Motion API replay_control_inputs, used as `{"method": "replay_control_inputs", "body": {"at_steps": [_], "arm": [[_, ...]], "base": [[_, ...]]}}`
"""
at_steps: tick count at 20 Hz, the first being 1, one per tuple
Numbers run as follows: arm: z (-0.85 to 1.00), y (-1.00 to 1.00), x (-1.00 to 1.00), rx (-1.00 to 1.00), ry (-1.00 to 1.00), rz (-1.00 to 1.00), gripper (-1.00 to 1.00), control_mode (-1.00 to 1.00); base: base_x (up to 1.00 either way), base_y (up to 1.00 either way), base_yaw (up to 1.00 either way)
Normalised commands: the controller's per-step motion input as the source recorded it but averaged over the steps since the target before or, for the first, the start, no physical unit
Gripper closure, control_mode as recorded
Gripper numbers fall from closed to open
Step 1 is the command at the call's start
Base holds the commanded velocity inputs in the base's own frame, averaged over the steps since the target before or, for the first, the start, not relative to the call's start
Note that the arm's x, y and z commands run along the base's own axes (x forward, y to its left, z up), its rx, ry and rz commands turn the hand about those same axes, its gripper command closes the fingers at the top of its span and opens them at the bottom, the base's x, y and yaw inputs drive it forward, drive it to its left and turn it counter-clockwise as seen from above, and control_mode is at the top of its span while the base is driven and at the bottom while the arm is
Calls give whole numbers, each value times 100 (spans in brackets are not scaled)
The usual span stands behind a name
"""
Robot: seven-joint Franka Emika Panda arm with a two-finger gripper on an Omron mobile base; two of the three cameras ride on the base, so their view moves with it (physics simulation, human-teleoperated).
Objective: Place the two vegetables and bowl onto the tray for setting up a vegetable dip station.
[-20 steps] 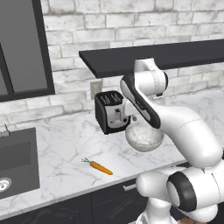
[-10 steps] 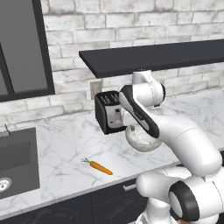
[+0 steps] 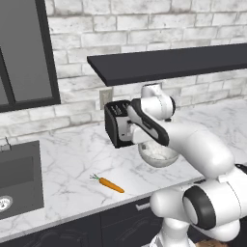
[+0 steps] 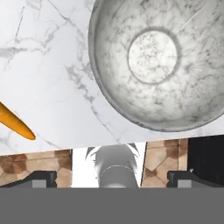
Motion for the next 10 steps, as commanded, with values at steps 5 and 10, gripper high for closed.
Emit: {"method": "replay_control_inputs", "body": {"at_steps": [5, 10], "arm": [[-32, 5, 7, 0, -1, 0, -100, -100], [-26, 3, 7, -1, -9, 0, -100, -100]], "base": [[0, 0, 0], [0, 0, 0]]}}
